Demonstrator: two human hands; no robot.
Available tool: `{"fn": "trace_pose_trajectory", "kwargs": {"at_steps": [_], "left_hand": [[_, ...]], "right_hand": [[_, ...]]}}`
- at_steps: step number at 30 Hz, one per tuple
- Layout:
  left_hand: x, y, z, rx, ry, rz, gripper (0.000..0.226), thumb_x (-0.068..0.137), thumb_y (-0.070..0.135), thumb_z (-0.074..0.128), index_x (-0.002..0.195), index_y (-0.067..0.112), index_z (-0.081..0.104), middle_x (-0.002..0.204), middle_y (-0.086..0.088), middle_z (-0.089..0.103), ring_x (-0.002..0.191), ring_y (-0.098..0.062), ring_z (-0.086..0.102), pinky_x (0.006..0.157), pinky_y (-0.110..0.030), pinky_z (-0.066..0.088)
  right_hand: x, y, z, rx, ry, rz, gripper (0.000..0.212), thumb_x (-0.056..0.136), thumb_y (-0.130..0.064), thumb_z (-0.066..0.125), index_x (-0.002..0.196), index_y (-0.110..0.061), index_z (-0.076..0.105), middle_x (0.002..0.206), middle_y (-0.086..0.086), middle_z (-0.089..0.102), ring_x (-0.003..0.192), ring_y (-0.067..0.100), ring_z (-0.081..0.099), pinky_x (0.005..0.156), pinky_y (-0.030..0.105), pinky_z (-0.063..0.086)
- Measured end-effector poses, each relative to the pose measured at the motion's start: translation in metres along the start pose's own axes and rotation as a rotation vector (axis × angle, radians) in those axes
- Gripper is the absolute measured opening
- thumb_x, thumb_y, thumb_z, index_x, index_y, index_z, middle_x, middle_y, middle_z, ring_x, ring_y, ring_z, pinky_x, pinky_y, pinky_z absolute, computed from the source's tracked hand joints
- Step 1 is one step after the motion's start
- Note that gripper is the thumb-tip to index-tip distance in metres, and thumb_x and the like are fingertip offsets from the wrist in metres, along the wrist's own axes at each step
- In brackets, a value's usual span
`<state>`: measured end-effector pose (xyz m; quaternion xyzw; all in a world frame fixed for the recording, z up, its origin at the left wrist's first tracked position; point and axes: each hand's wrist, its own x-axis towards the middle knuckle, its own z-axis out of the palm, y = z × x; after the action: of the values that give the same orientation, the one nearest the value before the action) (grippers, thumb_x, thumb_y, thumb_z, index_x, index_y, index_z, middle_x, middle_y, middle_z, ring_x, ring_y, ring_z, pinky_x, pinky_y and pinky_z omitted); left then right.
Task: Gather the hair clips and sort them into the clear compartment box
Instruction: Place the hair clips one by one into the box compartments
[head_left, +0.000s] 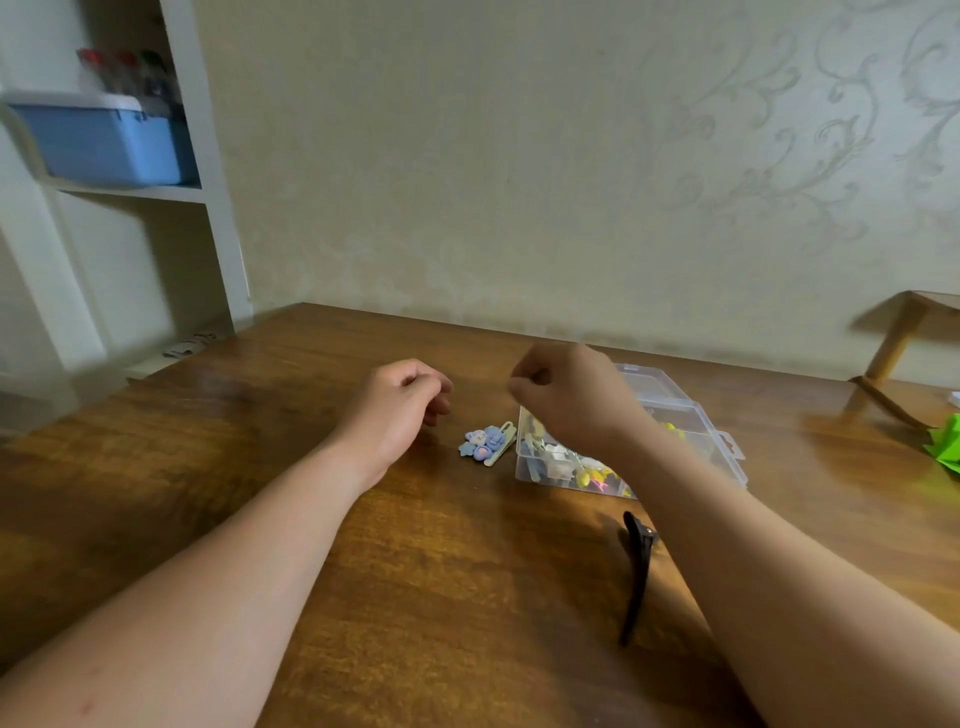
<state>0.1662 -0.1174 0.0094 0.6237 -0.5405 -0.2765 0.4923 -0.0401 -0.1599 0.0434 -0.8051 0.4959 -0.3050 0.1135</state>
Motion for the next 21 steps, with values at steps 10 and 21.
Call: {"fn": "trace_pose_trajectory", "kwargs": {"at_steps": [10,21], "left_hand": [[0.001,0.001,-0.001,-0.019,0.001,-0.019,0.028,0.110,0.018,0.051,0.106,0.016,0.078,0.094,-0.008,0.078,0.086,-0.021,0.070,0.073,-0.030,0.053],[0.005,-0.005,0.001,-0.067,0.011,0.002,0.028,0.109,0.016,0.053,0.098,0.016,0.079,0.089,-0.010,0.077,0.084,-0.024,0.068,0.080,-0.040,0.055]], "right_hand": [[0.007,-0.049,0.011,-0.760,-0.446,-0.321,0.024,0.099,-0.027,0.063,0.121,-0.029,0.070,0.123,-0.004,0.068,0.126,0.025,0.053,0.105,0.050,0.035],[-0.003,-0.044,0.012,-0.660,-0.357,-0.394,0.026,0.102,-0.028,0.060,0.126,-0.030,0.069,0.113,-0.003,0.072,0.111,0.025,0.064,0.096,0.043,0.040]]}}
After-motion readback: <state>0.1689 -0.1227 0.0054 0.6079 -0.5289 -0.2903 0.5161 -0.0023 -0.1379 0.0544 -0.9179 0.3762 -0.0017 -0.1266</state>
